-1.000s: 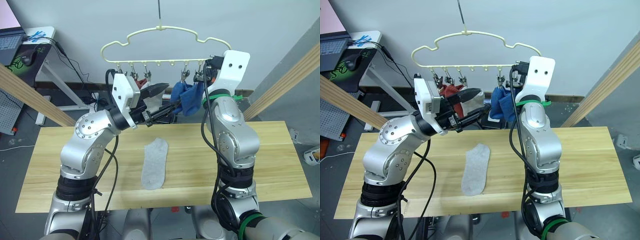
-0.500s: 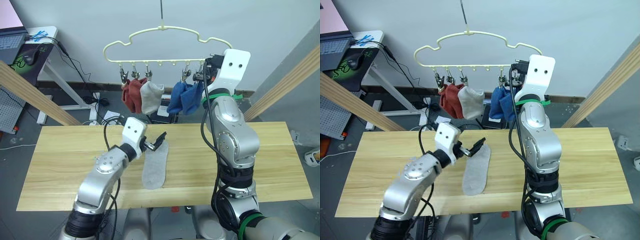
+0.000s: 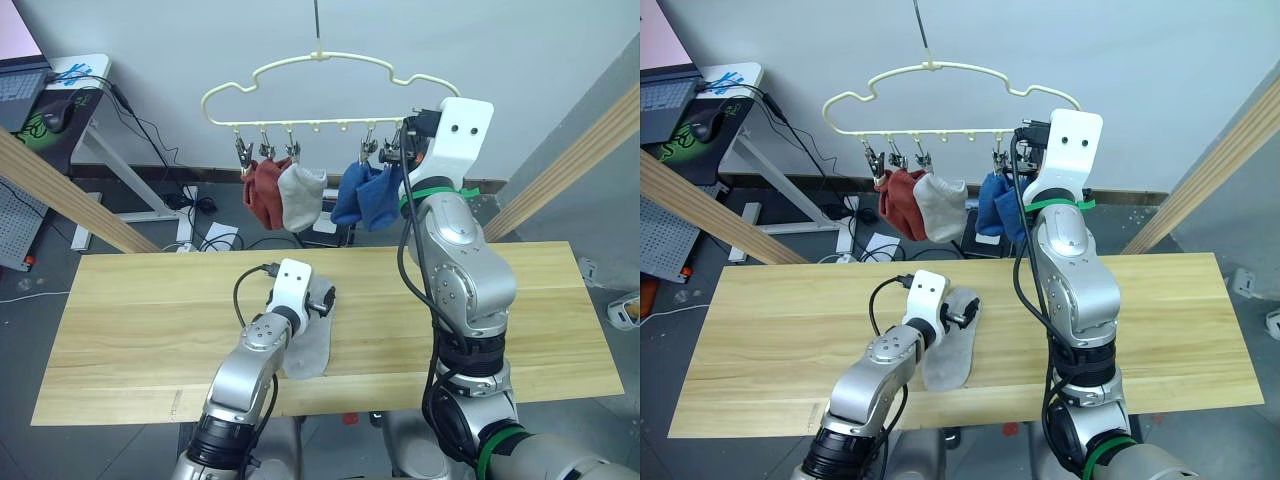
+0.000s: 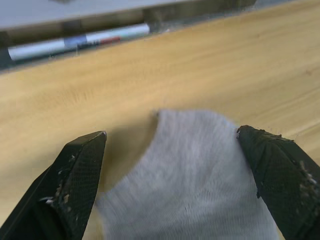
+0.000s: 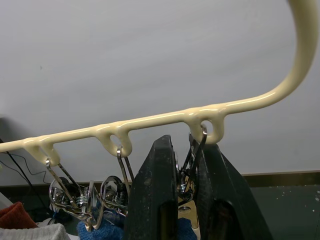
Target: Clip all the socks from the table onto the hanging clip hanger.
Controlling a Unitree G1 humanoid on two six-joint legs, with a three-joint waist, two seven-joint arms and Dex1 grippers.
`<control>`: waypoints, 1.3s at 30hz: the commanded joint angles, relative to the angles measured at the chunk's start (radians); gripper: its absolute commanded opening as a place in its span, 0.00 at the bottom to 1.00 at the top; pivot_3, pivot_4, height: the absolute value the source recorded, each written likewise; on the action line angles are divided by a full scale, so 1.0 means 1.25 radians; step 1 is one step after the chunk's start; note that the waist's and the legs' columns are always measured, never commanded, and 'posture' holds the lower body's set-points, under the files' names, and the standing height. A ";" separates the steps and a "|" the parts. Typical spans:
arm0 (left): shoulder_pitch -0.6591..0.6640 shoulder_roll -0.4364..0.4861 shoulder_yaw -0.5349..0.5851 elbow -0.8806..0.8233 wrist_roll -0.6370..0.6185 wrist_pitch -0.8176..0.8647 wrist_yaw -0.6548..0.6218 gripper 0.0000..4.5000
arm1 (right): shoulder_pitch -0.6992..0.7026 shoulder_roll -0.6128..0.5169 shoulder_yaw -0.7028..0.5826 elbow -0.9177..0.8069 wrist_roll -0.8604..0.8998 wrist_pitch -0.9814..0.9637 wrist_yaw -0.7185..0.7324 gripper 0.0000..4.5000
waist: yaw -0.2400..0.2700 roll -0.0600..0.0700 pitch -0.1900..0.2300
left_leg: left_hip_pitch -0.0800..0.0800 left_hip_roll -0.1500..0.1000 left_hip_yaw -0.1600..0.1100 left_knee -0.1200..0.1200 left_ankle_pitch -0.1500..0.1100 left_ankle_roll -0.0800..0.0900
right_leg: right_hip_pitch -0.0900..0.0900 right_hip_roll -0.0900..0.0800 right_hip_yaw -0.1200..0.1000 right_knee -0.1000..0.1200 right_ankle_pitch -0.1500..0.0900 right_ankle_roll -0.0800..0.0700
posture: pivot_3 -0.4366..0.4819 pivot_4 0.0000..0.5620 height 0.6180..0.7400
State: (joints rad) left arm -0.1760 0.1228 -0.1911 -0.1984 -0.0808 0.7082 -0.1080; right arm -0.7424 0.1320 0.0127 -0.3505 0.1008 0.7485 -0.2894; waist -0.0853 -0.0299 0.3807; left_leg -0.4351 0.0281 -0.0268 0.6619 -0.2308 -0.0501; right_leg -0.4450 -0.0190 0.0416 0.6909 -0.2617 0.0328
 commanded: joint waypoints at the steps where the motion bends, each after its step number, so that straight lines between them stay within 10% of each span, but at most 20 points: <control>1: 0.010 -0.005 -0.018 -0.016 0.008 0.023 -0.005 1.00 | -0.029 0.047 0.009 -0.035 0.006 -0.028 -0.004 0.02 | 0.000 0.000 0.000 | 0.000 0.000 0.000 0.000 0.000 0.000 | 0.000 0.000 0.000 0.000 0.000 0.000 | 0.34 0.62 1.00; 6: 0.016 -0.009 -0.032 -0.018 0.016 0.040 -0.014 0.92 | -0.030 0.049 0.008 -0.035 0.008 -0.029 -0.005 0.02 | 0.000 0.000 0.000 | 0.000 0.000 0.000 0.000 0.000 0.000 | 0.000 0.000 0.000 0.000 0.000 0.000 | 0.34 0.62 1.00; 22: -0.014 -0.005 -0.060 -0.038 0.033 -0.039 -0.049 0.02 | -0.031 0.046 0.007 -0.031 0.007 -0.042 -0.004 0.02 | -0.001 0.000 0.000 | 0.000 0.000 0.000 0.000 0.000 0.000 | 0.000 0.000 0.000 0.000 0.000 0.000 | 0.34 0.62 1.00; 39: -0.266 -0.033 -0.153 0.138 0.204 -0.456 -0.054 0.00 | -0.033 0.045 -0.001 -0.064 0.018 0.001 -0.003 0.02 | -0.003 0.000 0.000 | 0.000 0.000 0.001 -0.001 0.000 0.000 | 0.000 0.000 0.001 -0.001 0.000 0.000 | 0.31 0.62 1.00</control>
State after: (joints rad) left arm -0.4965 0.0986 -0.3848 -0.0198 0.1570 0.1890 -0.1914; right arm -0.7537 0.1319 0.0082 -0.3565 0.1040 0.7558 -0.2891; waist -0.0895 -0.0300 0.3806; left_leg -0.4355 0.0279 -0.0255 0.6613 -0.2308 -0.0500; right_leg -0.4452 -0.0188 0.0424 0.6897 -0.2615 0.0332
